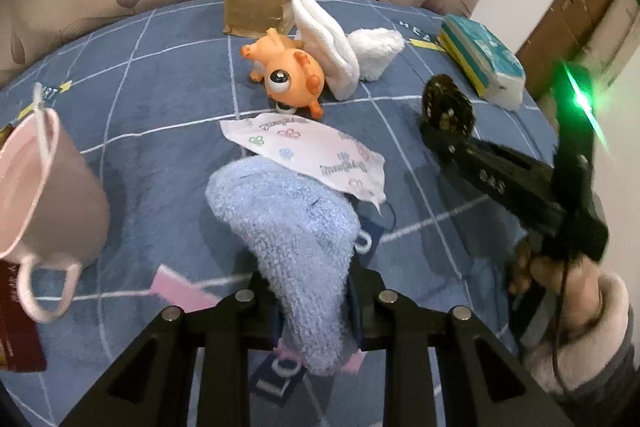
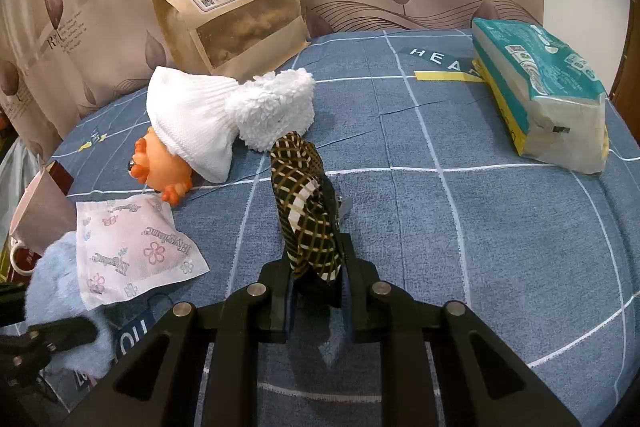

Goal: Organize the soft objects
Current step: 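Grasp the black woven slipper with the right gripper while the left grasps the blue fuzzy sock, then carry the blue fuzzy sock into the tray and open the left gripper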

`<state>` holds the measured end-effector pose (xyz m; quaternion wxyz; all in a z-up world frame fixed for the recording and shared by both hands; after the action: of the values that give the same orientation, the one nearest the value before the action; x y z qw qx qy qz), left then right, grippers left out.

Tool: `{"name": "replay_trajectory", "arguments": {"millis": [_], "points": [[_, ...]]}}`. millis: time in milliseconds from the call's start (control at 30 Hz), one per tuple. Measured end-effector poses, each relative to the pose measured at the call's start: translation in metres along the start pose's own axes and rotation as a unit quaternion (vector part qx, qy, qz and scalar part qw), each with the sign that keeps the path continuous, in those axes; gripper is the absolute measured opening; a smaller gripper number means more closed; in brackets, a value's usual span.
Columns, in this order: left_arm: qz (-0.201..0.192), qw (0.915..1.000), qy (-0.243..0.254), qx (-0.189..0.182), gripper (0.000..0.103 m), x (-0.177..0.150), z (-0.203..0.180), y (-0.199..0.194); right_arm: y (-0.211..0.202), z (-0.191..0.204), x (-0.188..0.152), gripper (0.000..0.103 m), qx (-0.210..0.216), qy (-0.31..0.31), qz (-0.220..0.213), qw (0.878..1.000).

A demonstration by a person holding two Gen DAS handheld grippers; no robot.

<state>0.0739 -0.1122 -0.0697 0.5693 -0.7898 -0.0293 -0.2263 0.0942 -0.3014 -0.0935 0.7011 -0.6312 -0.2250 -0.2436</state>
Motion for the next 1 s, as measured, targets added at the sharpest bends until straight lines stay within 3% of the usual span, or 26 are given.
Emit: {"name": "replay_trajectory", "arguments": {"millis": [300, 633, 1000], "points": [[-0.005, 1.0, 0.004, 0.004, 0.025, -0.014, 0.017, -0.034, 0.0, 0.001, -0.001, 0.016, -0.001, -0.001, 0.0, 1.0], [-0.047, 0.9983, -0.026, 0.022, 0.025, -0.011, 0.055, -0.083, 0.0, 0.001, -0.001, 0.016, -0.005, -0.005, 0.001, 1.0], [-0.116, 0.9848, -0.075, 0.105, 0.025, -0.007, 0.132, -0.158, 0.0, 0.002, 0.0, 0.017, -0.007, -0.006, 0.001, 1.0]]}}
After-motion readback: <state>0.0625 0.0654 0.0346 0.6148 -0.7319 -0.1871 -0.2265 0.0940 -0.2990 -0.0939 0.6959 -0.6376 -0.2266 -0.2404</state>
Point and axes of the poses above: each gripper's, at about its wrist camera, not at the fingertips, and y roughly the way its jaws point, z to its left, x to its top, the point moved 2 cm from there along y, roughly the way its jaws point, and after that the axes turned 7 degrees about -y, right-handed, at the moved point
